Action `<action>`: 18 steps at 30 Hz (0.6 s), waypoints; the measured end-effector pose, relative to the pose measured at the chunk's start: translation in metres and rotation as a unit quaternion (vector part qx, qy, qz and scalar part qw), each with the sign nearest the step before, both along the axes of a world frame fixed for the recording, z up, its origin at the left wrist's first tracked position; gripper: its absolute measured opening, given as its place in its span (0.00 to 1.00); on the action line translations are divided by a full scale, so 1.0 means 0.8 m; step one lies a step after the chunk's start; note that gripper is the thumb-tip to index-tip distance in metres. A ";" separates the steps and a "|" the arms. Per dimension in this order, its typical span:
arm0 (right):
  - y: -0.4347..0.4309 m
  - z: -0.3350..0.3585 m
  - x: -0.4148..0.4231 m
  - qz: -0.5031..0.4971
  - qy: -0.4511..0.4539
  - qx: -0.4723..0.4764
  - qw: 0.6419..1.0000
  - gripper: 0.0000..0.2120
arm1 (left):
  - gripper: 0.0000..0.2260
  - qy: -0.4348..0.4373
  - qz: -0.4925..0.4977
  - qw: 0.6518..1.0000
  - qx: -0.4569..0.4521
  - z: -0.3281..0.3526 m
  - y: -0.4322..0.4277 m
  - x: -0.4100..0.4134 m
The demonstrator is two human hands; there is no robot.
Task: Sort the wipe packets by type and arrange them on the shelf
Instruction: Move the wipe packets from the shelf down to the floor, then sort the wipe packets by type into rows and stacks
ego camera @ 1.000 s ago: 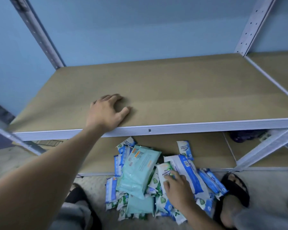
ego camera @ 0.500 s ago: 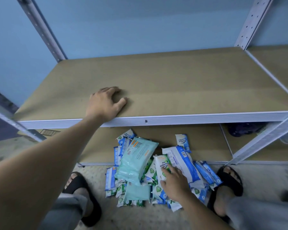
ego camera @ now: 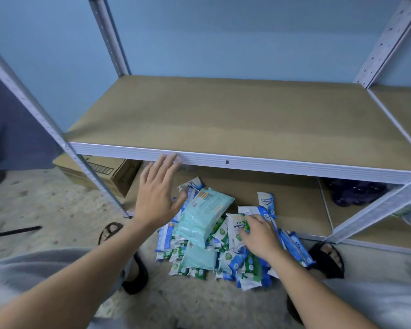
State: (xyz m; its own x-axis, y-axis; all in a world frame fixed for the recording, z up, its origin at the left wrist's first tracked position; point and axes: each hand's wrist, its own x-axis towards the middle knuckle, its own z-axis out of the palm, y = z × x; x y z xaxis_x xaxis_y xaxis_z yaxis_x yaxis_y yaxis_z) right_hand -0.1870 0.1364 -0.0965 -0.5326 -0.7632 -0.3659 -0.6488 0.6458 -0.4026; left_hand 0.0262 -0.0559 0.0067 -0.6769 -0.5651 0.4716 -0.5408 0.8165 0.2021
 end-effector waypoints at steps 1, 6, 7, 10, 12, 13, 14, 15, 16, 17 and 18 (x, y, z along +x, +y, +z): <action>-0.004 0.003 0.000 0.006 0.005 -0.002 1.000 0.25 | 0.28 -0.014 0.013 1.000 0.017 -0.016 0.007 0.009; -0.023 0.016 -0.009 0.022 0.016 -0.015 1.000 0.25 | 0.36 -0.136 0.091 0.966 0.201 -0.087 0.021 0.004; -0.027 0.016 -0.011 0.025 0.016 -0.019 0.999 0.24 | 0.37 -0.154 0.095 0.957 0.228 -0.100 0.020 -0.006; -0.040 0.009 -0.021 0.027 0.006 -0.030 0.999 0.23 | 0.42 -0.192 0.097 0.936 0.280 -0.135 0.015 -0.046; -0.047 0.001 -0.030 0.026 0.004 -0.028 0.999 0.22 | 0.47 -0.206 0.105 0.923 0.309 -0.157 0.010 -0.073; -0.050 -0.005 -0.035 0.029 0.009 -0.026 0.999 0.21 | 0.50 -0.215 0.109 0.915 0.324 -0.166 0.007 -0.085; -0.054 -0.010 -0.039 0.031 0.014 -0.026 0.999 0.21 | 0.52 -0.229 0.110 0.905 0.340 -0.175 0.004 -0.096; -0.056 -0.015 -0.043 0.033 0.014 -0.027 0.999 0.21 | 0.53 -0.243 0.110 0.896 0.356 -0.184 0.002 -0.103; -0.060 -0.019 -0.046 0.032 0.010 -0.028 0.999 0.20 | 0.55 -0.255 0.110 0.887 0.369 -0.191 0.001 -0.108; -0.063 -0.024 -0.049 0.029 0.005 -0.029 0.999 0.20 | 0.55 -0.265 0.110 0.881 0.375 -0.199 0.000 -0.111; -0.067 -0.028 -0.050 0.026 0.001 -0.030 0.999 0.19 | 0.55 -0.270 0.110 0.880 0.374 -0.207 0.000 -0.112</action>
State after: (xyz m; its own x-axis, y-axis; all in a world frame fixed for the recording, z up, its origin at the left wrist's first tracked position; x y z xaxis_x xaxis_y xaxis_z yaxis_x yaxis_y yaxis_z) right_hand -0.2270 0.0832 -0.1190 -0.4916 -0.8107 -0.3179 -0.6823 0.5854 -0.4379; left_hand -0.0636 -0.0558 -0.1585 -0.5240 -0.7258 -0.4456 -0.8512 0.4280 0.3037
